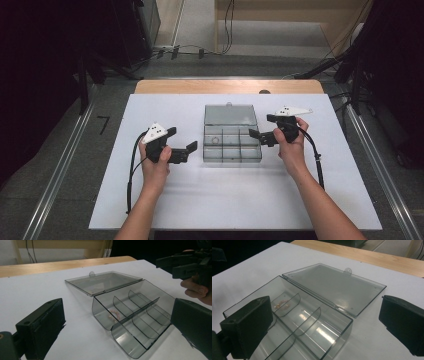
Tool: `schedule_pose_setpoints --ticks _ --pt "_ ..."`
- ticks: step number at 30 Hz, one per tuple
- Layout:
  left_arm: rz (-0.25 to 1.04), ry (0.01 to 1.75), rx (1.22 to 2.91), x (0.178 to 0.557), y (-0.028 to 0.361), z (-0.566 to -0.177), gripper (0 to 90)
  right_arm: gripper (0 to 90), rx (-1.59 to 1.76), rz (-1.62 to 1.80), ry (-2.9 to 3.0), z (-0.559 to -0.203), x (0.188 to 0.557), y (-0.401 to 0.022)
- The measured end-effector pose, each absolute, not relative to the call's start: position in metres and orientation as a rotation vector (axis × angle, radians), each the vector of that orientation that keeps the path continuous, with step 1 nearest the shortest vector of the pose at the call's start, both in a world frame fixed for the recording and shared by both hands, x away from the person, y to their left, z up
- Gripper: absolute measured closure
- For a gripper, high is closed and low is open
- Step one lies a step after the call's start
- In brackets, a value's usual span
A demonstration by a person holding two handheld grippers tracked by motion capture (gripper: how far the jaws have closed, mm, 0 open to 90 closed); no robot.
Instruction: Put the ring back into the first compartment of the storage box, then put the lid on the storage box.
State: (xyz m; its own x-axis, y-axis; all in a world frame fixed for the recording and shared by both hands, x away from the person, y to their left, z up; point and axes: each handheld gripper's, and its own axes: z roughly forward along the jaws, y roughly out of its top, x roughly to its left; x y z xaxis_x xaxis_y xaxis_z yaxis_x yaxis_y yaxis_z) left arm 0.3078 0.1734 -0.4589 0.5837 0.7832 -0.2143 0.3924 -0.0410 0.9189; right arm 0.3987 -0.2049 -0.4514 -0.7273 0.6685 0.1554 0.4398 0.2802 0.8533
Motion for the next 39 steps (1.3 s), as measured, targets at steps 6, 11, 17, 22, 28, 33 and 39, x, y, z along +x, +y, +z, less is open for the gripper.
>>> schedule_pose_setpoints --ticks 6,11,17,22,28,33,39 --pt "0.404 0.992 1.664 0.319 0.165 -0.459 0.0 0.0 1.03 1.423 2.311 -0.453 0.401 -0.207" --pt "0.384 0.994 1.672 0.333 0.158 -0.458 0.0 0.0 1.034 1.433 2.3 -0.454 0.403 -0.207" --pt "0.356 0.996 1.675 0.351 0.15 -0.458 0.0 0.0 1.066 1.441 2.284 -0.456 0.409 -0.207" --pt "0.347 0.993 1.687 0.367 0.143 -0.459 0.1 0.0 1.084 1.435 2.279 -0.459 0.415 -0.206" --pt "0.301 1.044 1.68 0.39 0.139 -0.463 3.8 0.0 1.119 1.435 2.273 -0.46 0.425 -0.204" --pt "0.249 1.114 1.661 0.407 0.137 -0.472 6.7 0.0 1.173 1.447 2.281 -0.462 0.436 -0.203" --pt "0.186 1.211 1.669 0.424 0.132 -0.482 14.0 1.8 1.247 1.443 2.301 -0.465 0.447 -0.198"
